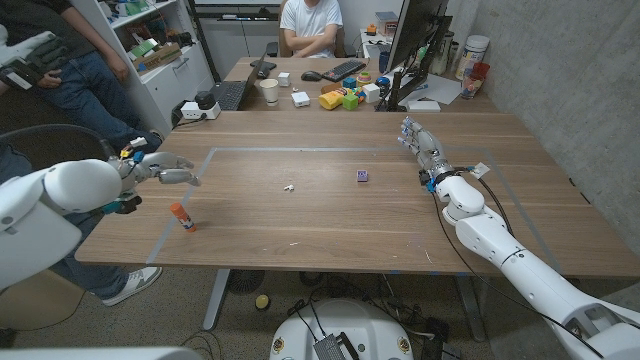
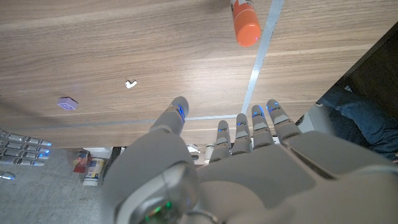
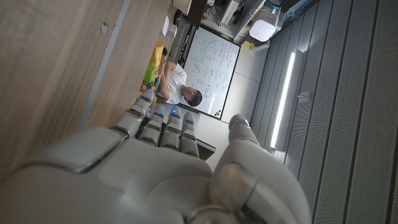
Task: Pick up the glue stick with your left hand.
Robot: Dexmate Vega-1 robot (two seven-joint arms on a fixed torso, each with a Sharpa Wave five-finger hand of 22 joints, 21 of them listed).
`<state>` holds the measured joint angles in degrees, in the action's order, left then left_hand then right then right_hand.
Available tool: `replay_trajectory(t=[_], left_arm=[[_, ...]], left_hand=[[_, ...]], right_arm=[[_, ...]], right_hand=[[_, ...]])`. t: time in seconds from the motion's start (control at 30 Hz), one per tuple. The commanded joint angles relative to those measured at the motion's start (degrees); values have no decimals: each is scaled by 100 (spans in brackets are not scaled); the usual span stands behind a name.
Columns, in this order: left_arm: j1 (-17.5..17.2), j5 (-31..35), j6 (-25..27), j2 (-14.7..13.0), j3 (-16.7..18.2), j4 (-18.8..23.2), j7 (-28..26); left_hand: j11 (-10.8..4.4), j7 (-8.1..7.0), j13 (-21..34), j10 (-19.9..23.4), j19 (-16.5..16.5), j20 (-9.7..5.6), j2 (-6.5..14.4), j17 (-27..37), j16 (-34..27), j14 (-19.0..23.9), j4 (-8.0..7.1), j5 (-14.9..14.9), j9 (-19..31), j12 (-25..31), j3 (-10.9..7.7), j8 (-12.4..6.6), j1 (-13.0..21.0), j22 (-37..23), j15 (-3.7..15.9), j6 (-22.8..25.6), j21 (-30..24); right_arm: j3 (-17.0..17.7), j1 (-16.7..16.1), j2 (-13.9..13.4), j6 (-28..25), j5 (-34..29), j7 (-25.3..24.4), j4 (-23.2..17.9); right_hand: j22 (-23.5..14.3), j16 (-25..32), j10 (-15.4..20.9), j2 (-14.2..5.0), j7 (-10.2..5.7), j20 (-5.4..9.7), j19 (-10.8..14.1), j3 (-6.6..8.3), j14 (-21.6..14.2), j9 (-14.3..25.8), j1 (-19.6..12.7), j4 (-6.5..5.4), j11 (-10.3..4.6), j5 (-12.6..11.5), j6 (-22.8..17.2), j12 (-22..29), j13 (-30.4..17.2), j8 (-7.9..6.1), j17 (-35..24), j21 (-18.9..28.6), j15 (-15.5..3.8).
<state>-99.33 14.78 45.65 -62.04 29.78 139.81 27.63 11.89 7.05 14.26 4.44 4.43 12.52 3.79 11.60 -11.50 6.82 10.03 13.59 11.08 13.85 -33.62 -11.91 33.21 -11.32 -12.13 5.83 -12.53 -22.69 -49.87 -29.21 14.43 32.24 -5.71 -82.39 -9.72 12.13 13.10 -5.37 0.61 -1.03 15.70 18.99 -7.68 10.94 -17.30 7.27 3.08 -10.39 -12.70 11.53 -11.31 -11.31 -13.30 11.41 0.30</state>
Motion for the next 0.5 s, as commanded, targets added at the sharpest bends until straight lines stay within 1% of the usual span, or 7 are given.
replay_trajectory(t=[0.03,0.13,0.5], left_arm=[[83,455,13,69,7,-88,559],[85,488,-96,126,28,-133,641],[94,640,49,184,-42,-162,843]], left_hand=[[38,294,37,-23,63,12,4,31,-52,16,-8,44,12,23,47,-17,76,-15,-34,-49,-30],[40,294,41,-24,75,12,1,33,-54,20,-10,45,13,26,52,-17,79,-17,-35,-51,-35],[41,291,58,-38,132,15,-13,40,-65,38,-20,48,14,32,80,-14,90,-25,-38,-70,-58]], right_arm=[[-34,81,76,26,-69,-68,54],[-41,90,91,30,-86,-89,57],[-83,149,161,30,-115,-108,96]], right_hand=[[-13,47,61,-35,-22,-29,36,-3,-69,18,-19,14,-13,-40,-22,17,-10,-39,-18,-20,8],[-13,48,61,-36,-23,-29,37,-5,-72,18,-17,13,-17,-40,-20,16,-10,-37,-17,-20,11],[-13,46,56,-33,-22,-55,33,-12,-67,19,-14,16,-15,-41,-26,13,-10,-37,-12,-23,5]])
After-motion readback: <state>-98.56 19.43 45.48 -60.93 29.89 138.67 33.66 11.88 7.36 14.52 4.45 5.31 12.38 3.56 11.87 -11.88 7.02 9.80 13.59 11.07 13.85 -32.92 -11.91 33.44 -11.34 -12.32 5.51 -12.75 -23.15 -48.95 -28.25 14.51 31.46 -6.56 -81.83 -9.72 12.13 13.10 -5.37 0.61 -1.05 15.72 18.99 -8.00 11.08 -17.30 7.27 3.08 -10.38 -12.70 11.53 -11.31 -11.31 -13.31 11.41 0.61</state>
